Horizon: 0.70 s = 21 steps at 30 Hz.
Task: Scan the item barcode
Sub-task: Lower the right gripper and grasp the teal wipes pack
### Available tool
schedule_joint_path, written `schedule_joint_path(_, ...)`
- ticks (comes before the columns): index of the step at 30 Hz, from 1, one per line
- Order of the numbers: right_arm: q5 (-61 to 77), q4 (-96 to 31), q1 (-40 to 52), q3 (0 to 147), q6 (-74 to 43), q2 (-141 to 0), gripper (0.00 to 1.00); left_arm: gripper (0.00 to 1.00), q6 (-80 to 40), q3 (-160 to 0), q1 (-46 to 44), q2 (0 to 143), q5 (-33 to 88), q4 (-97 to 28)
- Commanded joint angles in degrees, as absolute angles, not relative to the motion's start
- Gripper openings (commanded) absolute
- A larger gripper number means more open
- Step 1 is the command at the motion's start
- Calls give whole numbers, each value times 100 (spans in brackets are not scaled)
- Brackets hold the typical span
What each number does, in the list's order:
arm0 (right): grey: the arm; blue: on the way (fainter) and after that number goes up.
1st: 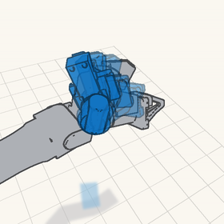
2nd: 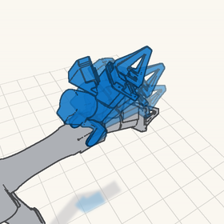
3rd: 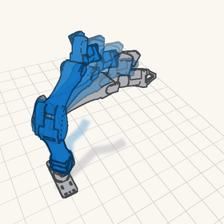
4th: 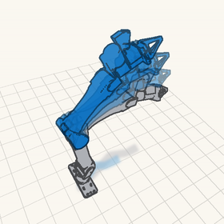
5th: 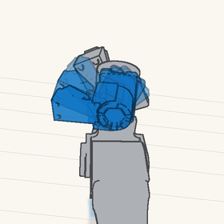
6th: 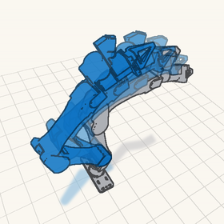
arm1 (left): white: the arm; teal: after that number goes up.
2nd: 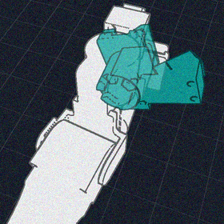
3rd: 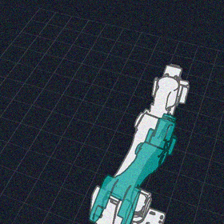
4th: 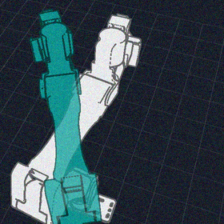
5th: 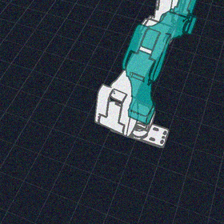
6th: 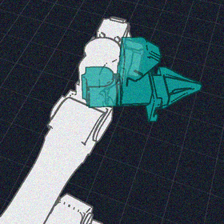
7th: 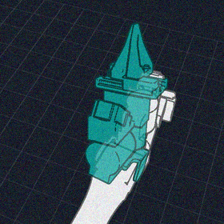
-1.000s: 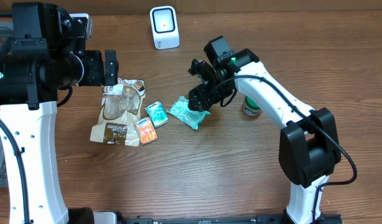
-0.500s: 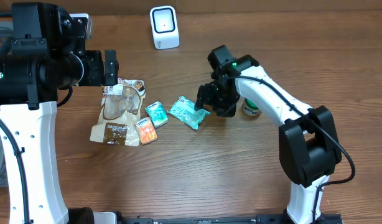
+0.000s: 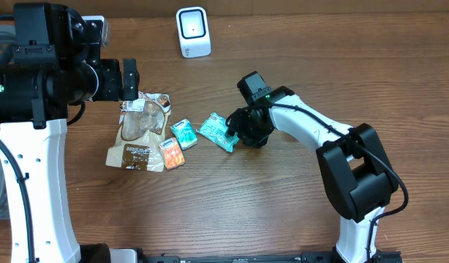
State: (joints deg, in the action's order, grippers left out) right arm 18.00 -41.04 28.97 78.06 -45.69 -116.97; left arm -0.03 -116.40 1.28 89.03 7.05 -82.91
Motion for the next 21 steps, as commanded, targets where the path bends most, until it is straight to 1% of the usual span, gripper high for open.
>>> schedule_joint_path(1, 1754, -3721, 2926, 7544, -4716, -11703, 52, 100, -16, -11710, 156, 8882, 687, -8285)
schedule_joint_path(2, 1756, -3559, 2926, 7456, -4716, -11710, 52, 100, -16, -11710, 156, 8882, 687, -8285)
schedule_joint_path(6, 1756, -3208, 2923, 7214, -4713, -11793, 46, 100, -19, -11710, 156, 8882, 687, -8285)
schedule_joint_path(9, 1756, -3109, 2926, 7194, -4711, -11928, 40, 100, -19, -11710, 156, 8882, 687, -8285)
schedule_joint_path(10, 1758, -3089, 2923, 7194, -4709, -11952, 36, 100, -16, -11710, 156, 8882, 687, -8285)
schedule_joint_path(13, 1761, -3087, 2923, 7194, -4674, -11966, 8, 99, -16, -11710, 156, 8882, 687, -8285)
schedule_joint_path(14, 1765, -3089, 2912, 7201, -4639, -11963, 4, 100, -16, -11710, 156, 8882, 687, -8285)
schedule_joint_path(16, 1874, -3087, 2860, 7203, -4578, -11963, 4, 99, -16, -11710, 156, 8882, 687, -8285)
schedule_joint_path(21, 2869, -3070, 2550, 7277, -3623, -11782, 4, 100, -16, -11710, 156, 8882, 687, -8285)
